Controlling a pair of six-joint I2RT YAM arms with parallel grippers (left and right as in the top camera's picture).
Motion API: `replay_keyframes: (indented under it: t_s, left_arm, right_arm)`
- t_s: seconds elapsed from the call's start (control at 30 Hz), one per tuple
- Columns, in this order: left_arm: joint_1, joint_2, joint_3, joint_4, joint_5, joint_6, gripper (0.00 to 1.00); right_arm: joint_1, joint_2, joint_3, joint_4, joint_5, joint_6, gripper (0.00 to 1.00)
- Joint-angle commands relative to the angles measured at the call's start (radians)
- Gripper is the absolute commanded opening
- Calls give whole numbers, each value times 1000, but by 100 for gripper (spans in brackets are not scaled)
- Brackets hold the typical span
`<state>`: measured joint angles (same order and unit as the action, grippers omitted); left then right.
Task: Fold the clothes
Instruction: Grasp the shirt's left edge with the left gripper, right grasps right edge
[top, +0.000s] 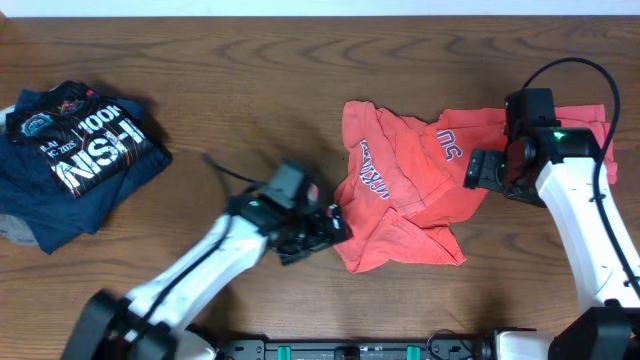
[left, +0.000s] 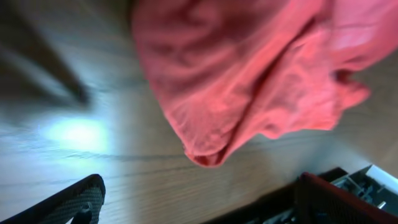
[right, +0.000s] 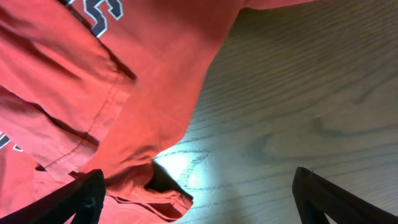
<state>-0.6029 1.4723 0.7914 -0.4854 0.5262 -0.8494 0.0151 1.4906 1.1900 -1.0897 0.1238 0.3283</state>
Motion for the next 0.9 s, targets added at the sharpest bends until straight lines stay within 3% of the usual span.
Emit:
replay_keyframes:
  t_s: [0.0, 0.1, 0.27, 0.43, 0.53, 0.7, 0.87]
  left_arm:
    - [-70, 105, -9, 50, -2, -152, 98]
    - [-118, 175, -9, 129, 2, -184, 99]
    - [-170, 235, -9, 230, 8, -185, 84]
    - [-180, 248, -9, 264, -24, -185, 45]
    - [-174, 248, -9, 263, -67, -169, 6]
    - [-81, 221, -5, 216, -72, -41, 6]
    - [178, 94, 35, -14, -71, 151, 6]
  right_arm:
    - [-10, -20, 5, -3, -1, -12, 94]
    - [-10, -20, 5, -3, -1, -11, 94]
    - [-10, -20, 5, -3, -1, -11, 94]
    - [-10, -20, 5, -4, -1, -11, 93]
    - [-10, -20, 5, -4, -1, -11, 93]
    - [-21, -20, 5, -12, 0, -11, 93]
    - [-67, -19, 5, -35, -1, -12, 96]
